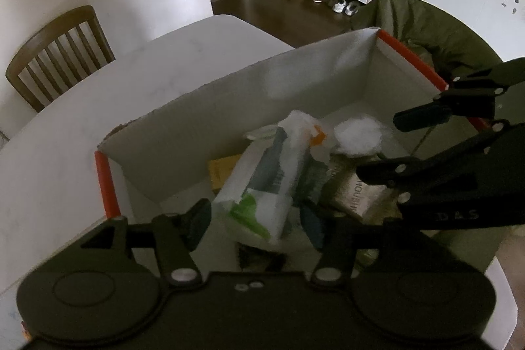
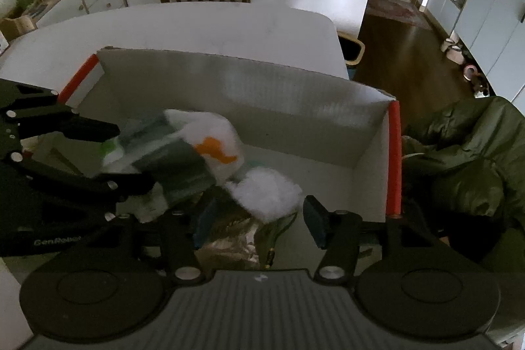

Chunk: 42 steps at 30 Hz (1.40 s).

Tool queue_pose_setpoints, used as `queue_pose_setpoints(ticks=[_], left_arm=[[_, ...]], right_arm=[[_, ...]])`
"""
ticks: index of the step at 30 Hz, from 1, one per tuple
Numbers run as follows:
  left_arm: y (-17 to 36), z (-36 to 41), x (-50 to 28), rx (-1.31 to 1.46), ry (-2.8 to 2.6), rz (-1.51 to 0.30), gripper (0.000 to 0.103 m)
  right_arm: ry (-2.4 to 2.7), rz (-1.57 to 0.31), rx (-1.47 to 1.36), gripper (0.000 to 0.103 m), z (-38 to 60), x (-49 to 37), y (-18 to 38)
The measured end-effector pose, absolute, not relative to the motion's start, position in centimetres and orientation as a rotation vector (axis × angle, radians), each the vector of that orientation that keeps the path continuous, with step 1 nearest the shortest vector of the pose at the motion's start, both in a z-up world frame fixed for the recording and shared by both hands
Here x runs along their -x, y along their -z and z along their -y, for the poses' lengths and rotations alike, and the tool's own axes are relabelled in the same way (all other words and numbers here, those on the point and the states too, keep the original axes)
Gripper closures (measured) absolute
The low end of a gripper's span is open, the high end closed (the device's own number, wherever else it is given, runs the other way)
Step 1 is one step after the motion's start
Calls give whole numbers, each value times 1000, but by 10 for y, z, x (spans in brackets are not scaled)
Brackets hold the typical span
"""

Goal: Organize objects
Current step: 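Release the white bag with the left tool while the right tool releases the tissue packet in the box, then withdraw both tools from the shoebox toward the soap bar and orange keychain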

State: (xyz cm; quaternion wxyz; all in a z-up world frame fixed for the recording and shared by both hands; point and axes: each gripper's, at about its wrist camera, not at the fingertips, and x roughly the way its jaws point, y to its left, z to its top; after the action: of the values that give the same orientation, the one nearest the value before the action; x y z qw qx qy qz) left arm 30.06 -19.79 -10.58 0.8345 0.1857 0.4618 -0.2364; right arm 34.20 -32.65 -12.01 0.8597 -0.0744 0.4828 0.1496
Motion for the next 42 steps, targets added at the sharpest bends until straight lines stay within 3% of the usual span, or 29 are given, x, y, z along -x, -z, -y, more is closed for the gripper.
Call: queue_pose_setpoints(ticks=[13, 32, 42], left_arm=[[85, 185, -278, -354, 517, -933, 38], [36, 121, -240, -250, 493, -817, 6], [19, 69, -229, -170, 473, -783, 1]], right_arm=[[-338, -908, 76, 38, 344, -315, 85], [-379, -737, 7, 23, 318, -261, 33], [-405, -660, 4, 18, 278, -232, 16]])
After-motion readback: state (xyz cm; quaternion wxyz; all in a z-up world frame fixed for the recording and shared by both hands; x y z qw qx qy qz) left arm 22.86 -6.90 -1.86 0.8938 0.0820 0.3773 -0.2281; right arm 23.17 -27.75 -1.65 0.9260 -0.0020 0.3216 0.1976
